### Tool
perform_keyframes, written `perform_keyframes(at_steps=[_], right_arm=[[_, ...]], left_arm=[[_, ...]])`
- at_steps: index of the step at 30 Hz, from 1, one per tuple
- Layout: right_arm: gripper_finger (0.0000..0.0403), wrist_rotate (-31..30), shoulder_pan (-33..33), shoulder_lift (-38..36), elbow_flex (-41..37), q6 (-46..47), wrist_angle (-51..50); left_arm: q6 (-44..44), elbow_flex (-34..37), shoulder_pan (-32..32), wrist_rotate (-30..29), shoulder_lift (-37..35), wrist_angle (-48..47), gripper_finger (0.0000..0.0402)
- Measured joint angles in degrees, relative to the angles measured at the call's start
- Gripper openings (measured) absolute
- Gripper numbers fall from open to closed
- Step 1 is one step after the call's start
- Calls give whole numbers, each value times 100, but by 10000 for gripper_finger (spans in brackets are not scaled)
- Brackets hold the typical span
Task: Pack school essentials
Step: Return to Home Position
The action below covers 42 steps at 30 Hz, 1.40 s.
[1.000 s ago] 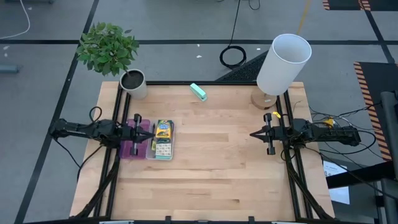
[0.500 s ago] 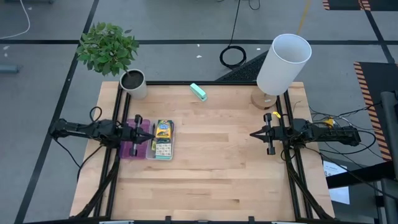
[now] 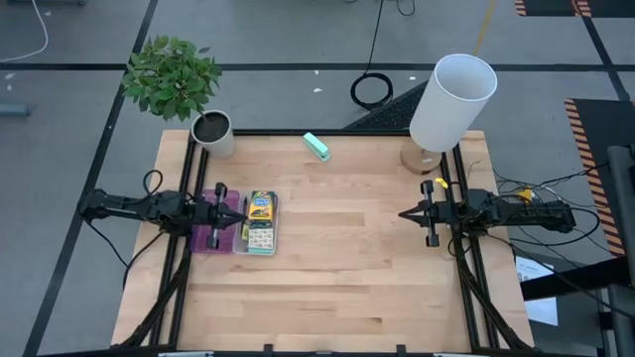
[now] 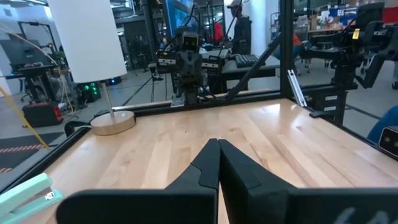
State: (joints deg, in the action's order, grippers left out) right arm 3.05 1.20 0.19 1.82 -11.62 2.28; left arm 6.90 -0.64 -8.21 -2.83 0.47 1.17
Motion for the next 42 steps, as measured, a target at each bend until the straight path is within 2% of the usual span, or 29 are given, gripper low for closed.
perform_keyframes(at_steps=[24,42], right_arm=[[0,0,1,0,-2,0,0],[0,0,2,0,-1,0,0]], left_arm=[[9,4,-2,-29,0,140,4],[-4,4,0,-26,0,142,19]])
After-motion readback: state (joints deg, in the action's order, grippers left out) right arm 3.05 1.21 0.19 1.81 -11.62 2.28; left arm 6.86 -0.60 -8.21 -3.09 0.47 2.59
